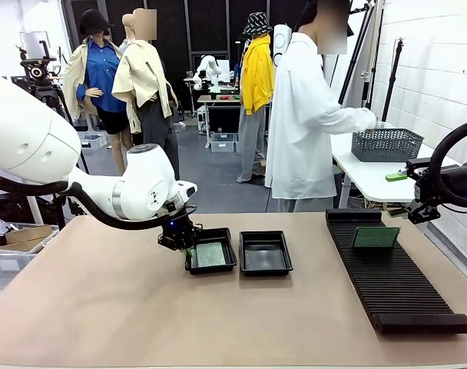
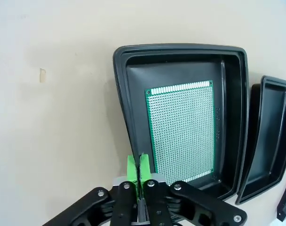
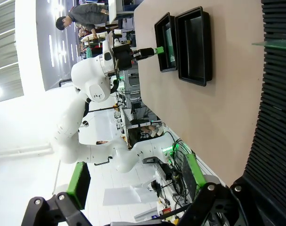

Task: Inspect and transfer BCBs to ESD trays.
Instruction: Pick up the ESD tray and place it on the left side of the table.

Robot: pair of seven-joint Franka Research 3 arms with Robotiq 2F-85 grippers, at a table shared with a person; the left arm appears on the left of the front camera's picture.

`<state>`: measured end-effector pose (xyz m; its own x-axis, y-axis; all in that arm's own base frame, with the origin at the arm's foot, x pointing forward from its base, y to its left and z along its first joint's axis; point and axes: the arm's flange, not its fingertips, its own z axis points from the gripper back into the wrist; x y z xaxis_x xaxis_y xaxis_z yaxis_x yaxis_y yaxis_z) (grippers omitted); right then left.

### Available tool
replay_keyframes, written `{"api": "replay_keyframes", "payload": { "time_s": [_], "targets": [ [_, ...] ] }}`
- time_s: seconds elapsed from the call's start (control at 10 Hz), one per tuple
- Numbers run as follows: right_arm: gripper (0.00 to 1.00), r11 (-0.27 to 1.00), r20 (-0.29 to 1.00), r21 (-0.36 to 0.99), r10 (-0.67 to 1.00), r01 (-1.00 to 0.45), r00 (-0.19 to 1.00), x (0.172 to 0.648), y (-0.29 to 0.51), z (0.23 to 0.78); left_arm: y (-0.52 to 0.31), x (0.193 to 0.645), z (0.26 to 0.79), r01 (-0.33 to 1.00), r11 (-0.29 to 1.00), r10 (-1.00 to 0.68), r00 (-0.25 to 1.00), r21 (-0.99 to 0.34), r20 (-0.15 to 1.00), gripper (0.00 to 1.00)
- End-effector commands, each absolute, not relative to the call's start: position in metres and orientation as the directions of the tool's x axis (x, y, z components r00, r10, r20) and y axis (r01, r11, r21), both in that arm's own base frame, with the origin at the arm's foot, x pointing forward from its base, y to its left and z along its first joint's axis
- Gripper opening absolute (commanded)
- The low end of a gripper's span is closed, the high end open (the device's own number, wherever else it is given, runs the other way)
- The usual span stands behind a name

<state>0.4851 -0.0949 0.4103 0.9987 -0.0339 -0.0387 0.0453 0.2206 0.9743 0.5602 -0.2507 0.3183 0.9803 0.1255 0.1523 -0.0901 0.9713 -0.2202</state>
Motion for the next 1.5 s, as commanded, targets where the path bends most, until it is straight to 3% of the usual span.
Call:
{"api": "replay_keyframes", "payload": {
  "time_s": [0.0, 1.4],
  "targets": [
    [1.00, 0.229, -0.054, 0.971, -0.047, 0.063, 0.997, 0.484, -0.093, 0.411, -0.250, 0.561, 0.318, -0.090, 0.974, 0.127, 0.977, -0.210, 0.173, 0.00],
    [1.00, 0.229, -0.054, 0.971, -0.047, 0.063, 0.997, 0.484, -0.093, 0.411, -0.210, 0.548, 0.339, -0.080, 0.975, 0.118, 0.976, -0.206, 0.181, 0.00]
  ]
}}
